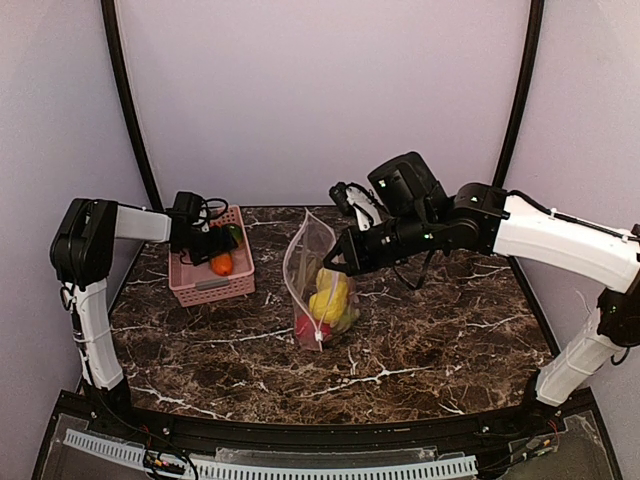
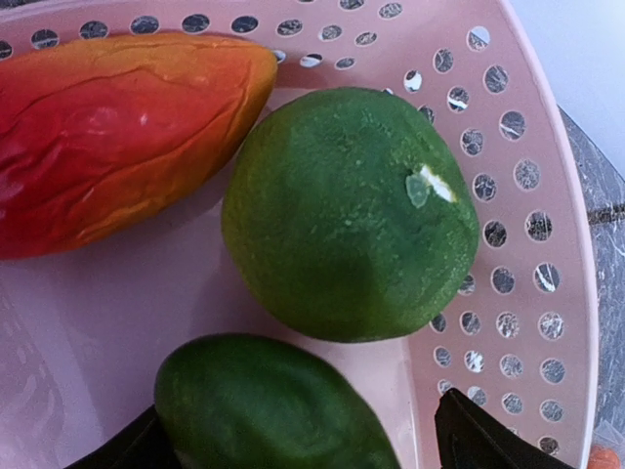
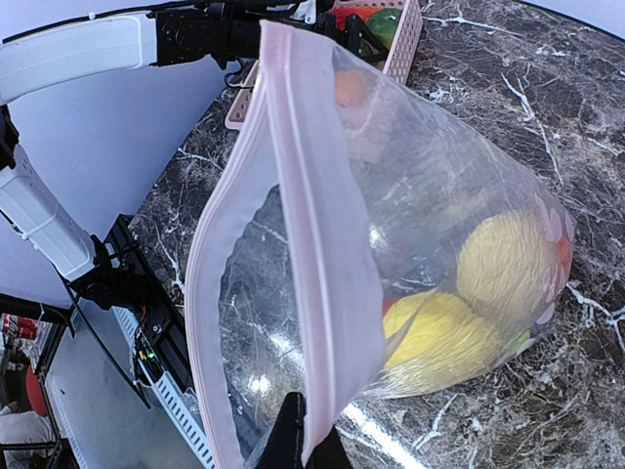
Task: Place the food in the zip-top bag and seal the zipper
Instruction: Pick up the fake fruit from the bin.
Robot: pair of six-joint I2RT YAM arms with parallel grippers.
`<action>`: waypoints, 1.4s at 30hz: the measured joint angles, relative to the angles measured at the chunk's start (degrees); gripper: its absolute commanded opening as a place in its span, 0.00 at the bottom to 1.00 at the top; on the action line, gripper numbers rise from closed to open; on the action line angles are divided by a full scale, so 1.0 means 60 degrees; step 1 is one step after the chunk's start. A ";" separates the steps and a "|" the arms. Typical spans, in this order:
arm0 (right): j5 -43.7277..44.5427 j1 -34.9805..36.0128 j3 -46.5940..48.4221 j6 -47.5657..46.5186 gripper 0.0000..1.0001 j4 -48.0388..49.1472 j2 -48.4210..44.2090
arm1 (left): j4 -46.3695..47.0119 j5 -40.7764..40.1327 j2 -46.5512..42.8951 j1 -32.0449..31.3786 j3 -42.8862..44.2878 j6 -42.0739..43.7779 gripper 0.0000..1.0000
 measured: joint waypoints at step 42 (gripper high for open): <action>-0.0007 0.0000 0.0175 -0.0029 0.00 -0.0131 0.0080 | 0.0597 0.1326 -0.6138 -0.0135 -0.2477 -0.0182 0.55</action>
